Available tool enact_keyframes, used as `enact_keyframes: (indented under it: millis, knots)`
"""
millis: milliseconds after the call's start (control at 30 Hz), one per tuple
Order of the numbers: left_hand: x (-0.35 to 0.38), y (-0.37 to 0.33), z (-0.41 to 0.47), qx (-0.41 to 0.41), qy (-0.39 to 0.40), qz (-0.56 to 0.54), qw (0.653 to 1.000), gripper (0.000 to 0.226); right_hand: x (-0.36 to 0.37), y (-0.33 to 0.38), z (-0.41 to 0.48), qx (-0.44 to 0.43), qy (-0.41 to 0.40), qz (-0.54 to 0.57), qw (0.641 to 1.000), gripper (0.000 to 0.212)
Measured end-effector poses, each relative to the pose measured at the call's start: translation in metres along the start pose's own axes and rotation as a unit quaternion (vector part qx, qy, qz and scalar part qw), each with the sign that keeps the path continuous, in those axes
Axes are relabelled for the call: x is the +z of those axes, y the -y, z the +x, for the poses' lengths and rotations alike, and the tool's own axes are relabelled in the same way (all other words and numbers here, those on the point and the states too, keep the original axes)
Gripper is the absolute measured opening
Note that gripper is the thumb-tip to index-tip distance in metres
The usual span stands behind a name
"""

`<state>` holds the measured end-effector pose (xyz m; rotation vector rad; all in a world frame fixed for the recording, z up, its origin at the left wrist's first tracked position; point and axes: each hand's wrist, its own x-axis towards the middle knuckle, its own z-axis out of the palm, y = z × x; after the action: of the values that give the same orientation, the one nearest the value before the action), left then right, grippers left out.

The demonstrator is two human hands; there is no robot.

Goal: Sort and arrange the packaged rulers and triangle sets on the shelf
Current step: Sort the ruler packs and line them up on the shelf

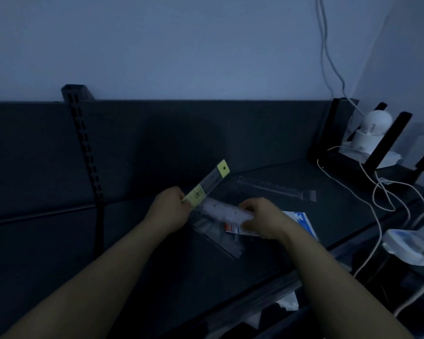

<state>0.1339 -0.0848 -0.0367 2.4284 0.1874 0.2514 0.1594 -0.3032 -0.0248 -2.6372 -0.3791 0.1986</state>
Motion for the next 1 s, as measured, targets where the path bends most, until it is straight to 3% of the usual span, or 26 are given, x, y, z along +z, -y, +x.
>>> enact_keyframes:
  millis: [167,233,300,433,500,633,700,800,900,1000]
  knots:
    - [-0.002,-0.008,-0.017,-0.015,0.042,-0.088,0.995,0.012,-0.018,-0.011,-0.003,0.039,-0.027,0.022,0.999,0.017]
    - [0.005,-0.013,-0.023,-0.021,0.060,-0.098,0.993,0.013,-0.021,-0.022,-0.006,0.081,-0.015,-0.030,0.996,0.012]
    - [0.015,-0.017,-0.027,-0.027,0.072,-0.097,0.992,0.017,-0.022,-0.029,-0.010,0.100,0.004,-0.076,0.992,0.021]
    - [0.027,-0.023,-0.032,-0.047,0.083,-0.105,0.990,0.020,-0.031,-0.028,-0.023,0.090,0.058,-0.033,0.994,0.036]
    - [0.029,-0.024,-0.033,-0.052,0.080,-0.108,0.990,0.017,-0.034,-0.027,-0.025,0.082,0.073,-0.069,0.992,0.040]
    - [0.028,-0.026,-0.035,-0.059,0.078,-0.111,0.989,0.013,-0.030,-0.024,-0.025,0.074,0.086,-0.052,0.992,0.014]
    - [0.028,-0.026,-0.035,-0.057,0.072,-0.107,0.990,0.011,-0.029,-0.021,-0.024,0.063,0.077,-0.042,0.994,0.011]
    - [0.026,-0.026,-0.037,-0.058,0.064,-0.116,0.989,0.010,-0.033,-0.026,-0.021,0.052,0.078,-0.047,0.994,0.034]
    - [0.026,-0.024,-0.039,-0.067,0.059,-0.129,0.988,0.010,-0.038,-0.029,-0.023,0.040,0.136,-0.072,0.987,0.063]
    - [0.026,-0.024,-0.041,-0.077,0.054,-0.141,0.985,0.013,-0.036,-0.026,-0.027,0.037,0.141,-0.081,0.986,0.067]
